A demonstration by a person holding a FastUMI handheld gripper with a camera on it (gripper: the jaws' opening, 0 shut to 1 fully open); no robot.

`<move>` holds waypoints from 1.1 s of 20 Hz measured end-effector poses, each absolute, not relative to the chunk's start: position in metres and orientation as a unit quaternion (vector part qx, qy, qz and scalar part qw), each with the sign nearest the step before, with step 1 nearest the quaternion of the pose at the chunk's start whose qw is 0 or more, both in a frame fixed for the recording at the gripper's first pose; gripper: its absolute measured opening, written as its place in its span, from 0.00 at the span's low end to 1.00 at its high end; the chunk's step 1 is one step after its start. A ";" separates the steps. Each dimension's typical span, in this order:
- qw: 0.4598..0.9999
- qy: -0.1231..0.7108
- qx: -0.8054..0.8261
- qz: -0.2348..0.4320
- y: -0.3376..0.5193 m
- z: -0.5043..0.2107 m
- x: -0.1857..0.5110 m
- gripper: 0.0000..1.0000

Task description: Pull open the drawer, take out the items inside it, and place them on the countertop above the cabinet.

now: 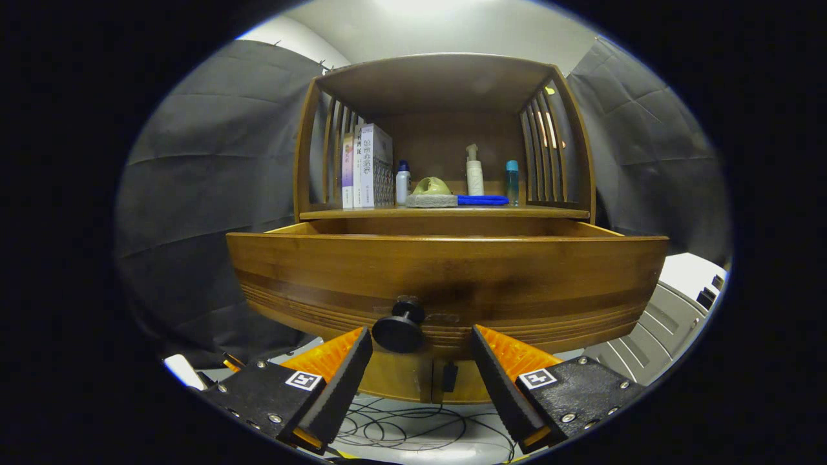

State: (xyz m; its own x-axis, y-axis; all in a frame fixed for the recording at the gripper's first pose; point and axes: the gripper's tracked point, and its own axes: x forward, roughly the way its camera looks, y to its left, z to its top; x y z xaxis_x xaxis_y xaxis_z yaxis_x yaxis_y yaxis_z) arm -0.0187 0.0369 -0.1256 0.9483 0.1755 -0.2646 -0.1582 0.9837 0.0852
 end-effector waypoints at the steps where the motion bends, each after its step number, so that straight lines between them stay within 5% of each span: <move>1: 0.986 0.138 0.035 0.085 0.036 -0.127 -0.016 0.95; 22: 0.987 0.147 0.043 0.053 0.023 -0.137 0.019 0.94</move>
